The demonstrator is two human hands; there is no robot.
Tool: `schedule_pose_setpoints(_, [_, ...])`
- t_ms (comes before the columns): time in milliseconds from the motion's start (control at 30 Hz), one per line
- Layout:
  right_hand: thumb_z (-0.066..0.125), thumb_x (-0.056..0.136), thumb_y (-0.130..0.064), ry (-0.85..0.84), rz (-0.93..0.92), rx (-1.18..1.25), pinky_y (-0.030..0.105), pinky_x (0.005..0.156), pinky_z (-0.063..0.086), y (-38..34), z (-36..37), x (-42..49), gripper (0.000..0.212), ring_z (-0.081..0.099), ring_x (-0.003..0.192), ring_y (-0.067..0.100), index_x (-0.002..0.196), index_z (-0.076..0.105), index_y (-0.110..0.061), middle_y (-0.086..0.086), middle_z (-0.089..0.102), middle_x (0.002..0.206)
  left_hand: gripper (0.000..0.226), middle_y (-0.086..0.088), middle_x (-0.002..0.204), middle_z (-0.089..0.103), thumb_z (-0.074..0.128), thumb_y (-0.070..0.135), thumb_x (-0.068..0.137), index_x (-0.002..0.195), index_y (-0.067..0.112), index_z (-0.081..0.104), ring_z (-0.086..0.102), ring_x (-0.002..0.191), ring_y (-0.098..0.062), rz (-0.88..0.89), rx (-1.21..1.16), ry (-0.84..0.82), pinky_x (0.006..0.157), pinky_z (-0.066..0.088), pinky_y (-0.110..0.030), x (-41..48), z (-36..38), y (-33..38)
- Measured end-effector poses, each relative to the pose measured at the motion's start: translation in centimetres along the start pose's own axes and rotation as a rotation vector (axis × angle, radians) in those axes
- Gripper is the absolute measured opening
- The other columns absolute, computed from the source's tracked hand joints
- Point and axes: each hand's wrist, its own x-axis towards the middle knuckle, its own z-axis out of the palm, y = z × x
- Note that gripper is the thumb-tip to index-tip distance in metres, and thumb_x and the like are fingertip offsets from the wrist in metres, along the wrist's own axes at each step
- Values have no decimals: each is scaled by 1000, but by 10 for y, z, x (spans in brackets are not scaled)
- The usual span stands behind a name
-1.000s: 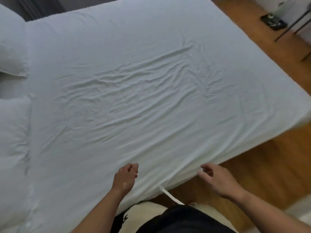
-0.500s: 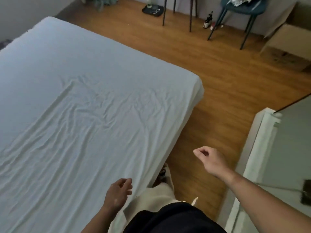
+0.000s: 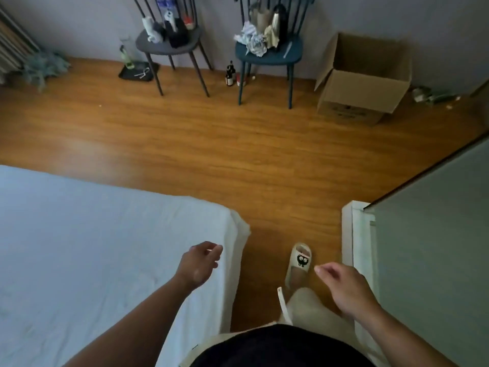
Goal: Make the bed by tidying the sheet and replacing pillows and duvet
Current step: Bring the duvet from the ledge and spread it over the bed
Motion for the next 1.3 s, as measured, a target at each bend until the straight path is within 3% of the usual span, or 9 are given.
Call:
schedule_pose_setpoints(200, [58,97,-49,-52,-103,-110,24,75,50,-69,-102,174,17,63,90,2,88,67,-37,-20,68,92,25,4,93,75,55,44,100,105,25,70,73,77,-6,-108,-186,101,84,58,-38,98,0,91])
schedule_pose_setpoints(433, [59,96,-50,-123,-329,-186,25,71,49,-279,-169,338,22,62,90,3,98,71,-33,-18,68,96,27,0,76,76,59,37,99,89,17,75,73,72,-17,-358,-395,240,78,59,-40,169,-35,120])
schedule_pose_setpoints(533, [62,95,-49,-129,-421,-218,28,74,53,-360,-157,404,19,63,86,2,89,71,-33,-17,69,90,31,-3,74,75,58,37,100,85,14,73,71,67,-20,-401,-467,270,73,57,-39,237,-66,130])
schedule_pose_setpoints(667, [61,95,-50,-189,-387,-251,30,75,55,-438,-138,475,19,64,86,3,91,71,-35,-18,70,90,37,-1,66,70,57,36,101,75,12,69,64,60,-13,-358,-455,287,61,51,-28,329,-140,165])
schedule_pose_setpoints(800, [66,94,-40,-201,-330,-260,36,75,57,-504,-120,534,15,67,76,5,84,73,-31,-14,73,77,27,-1,90,74,54,41,102,101,18,69,72,79,-14,-269,-469,273,75,59,-31,406,-250,200])
schedule_pose_setpoints(867, [68,93,-36,-218,-318,-298,32,74,55,-544,-106,565,14,67,75,4,82,73,-29,-11,73,75,28,0,94,74,53,44,102,107,22,68,72,84,-15,-242,-495,308,82,60,-38,439,-308,207])
schedule_pose_setpoints(933, [69,93,-33,-231,-323,-301,38,77,56,-588,-90,601,14,67,75,6,81,74,-26,-11,73,74,29,0,95,74,54,46,101,110,23,68,72,86,-17,-233,-541,347,87,59,-43,470,-359,206])
schedule_pose_setpoints(1200, [65,94,-43,-468,-555,-501,27,72,52,-847,27,742,16,67,82,4,89,72,-31,-14,73,84,31,6,93,74,53,48,101,114,23,67,73,80,-8,-460,-699,533,79,61,-33,578,-503,184])
schedule_pose_setpoints(1300, [64,95,-43,-609,-685,-609,24,74,51,-960,82,761,14,65,87,1,90,71,-32,-16,72,88,28,3,92,74,53,43,102,108,21,68,72,81,-11,-544,-807,640,83,61,-37,592,-549,179])
